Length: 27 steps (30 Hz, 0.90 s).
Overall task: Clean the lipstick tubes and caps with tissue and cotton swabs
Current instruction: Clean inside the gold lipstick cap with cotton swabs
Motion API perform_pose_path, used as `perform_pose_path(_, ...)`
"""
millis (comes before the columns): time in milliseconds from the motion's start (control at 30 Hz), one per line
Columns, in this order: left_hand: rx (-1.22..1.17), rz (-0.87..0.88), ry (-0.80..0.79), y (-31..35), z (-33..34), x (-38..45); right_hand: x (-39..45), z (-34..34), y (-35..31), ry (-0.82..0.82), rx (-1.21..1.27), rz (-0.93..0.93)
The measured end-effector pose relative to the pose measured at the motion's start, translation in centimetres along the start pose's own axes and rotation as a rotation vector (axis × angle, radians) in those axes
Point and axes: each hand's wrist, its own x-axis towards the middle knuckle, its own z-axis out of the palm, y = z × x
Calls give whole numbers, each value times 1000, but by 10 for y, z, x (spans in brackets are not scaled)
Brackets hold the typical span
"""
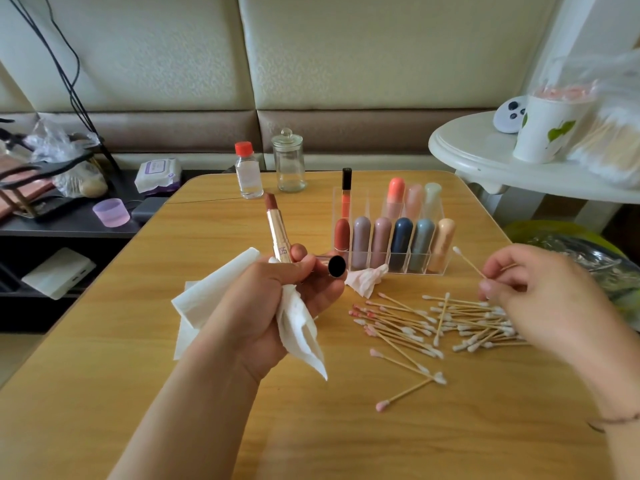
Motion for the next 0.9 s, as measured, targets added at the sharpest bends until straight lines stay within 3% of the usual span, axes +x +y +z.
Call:
perform_pose_path(200,4,-4,-4,0,0,0,-3,-1,-4,44,274,-68)
perform_pose_path(300,10,-9,-18,-2,0,1,-7,-1,-11,-31,604,-98)
perform_pose_path(400,32,-9,-29,-4,1,0,-13,4,-21,-130,769,-140)
perform_pose_path(567,52,9,-50,-6,0,1,-30,8,-38,-270,614,-403)
perform_pose_path(700,40,31,-59,-7,-2,2,-37,8,-45,-328,490,-481)
perform_pose_path(900,159,108,-65,-11,0,2,-39,16,-48,-194,330,-464)
